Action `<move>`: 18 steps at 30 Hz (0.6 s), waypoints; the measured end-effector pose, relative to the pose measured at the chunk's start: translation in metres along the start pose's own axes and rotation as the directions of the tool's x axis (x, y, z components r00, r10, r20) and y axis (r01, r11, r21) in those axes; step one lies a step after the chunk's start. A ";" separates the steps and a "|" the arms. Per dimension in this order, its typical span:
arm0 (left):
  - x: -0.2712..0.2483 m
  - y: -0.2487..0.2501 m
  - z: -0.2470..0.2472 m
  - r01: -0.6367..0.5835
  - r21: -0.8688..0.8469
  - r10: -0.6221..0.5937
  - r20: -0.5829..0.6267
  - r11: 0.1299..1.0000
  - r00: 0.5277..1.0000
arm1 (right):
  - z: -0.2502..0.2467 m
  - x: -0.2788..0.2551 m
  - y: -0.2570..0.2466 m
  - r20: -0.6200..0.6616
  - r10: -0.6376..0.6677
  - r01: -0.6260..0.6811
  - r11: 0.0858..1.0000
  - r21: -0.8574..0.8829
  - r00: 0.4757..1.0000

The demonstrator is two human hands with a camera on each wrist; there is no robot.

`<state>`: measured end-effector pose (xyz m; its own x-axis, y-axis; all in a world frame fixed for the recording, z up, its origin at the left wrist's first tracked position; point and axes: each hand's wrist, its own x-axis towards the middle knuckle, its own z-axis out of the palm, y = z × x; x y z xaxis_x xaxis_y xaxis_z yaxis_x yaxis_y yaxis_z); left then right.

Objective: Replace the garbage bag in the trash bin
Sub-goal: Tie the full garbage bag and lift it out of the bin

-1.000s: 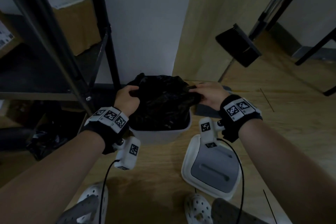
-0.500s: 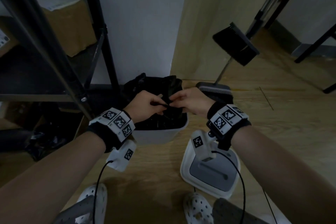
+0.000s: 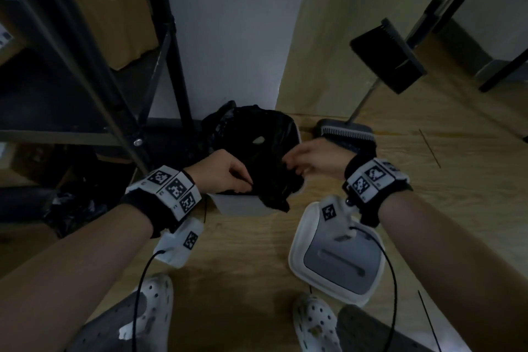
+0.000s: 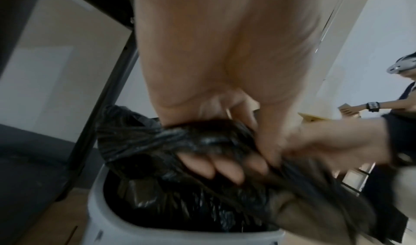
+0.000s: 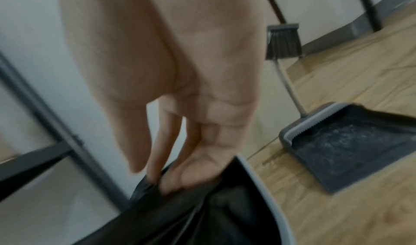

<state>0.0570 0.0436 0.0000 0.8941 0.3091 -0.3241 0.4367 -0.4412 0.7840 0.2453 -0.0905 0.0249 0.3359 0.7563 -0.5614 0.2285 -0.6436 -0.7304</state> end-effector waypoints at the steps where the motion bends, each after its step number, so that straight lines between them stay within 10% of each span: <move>1: 0.000 -0.002 0.000 0.003 -0.043 -0.006 -0.070 0.999 0.998 | -0.007 0.004 -0.003 -0.061 0.001 0.002 0.999 0.044 0.998; 5: 0.001 -0.004 -0.002 -0.046 -0.138 0.001 -0.305 0.989 0.952 | -0.014 0.020 -0.013 -0.030 0.066 -0.062 0.990 0.126 0.997; 12: 0.000 0.015 -0.010 -0.006 -0.270 -0.002 -0.031 0.963 1.000 | 0.002 0.054 -0.018 -0.025 0.105 -0.108 0.976 -0.191 0.994; 18: 0.001 0.003 -0.008 0.005 -0.178 -0.032 -0.149 0.984 0.988 | -0.005 0.060 -0.017 -0.269 -0.142 0.084 0.973 -0.217 0.953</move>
<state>0.0585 0.0492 0.0062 0.8548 0.4453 -0.2664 0.4166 -0.2828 0.8640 0.2663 -0.0349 0.0054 0.5333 0.7804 -0.3264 0.4483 -0.5880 -0.6733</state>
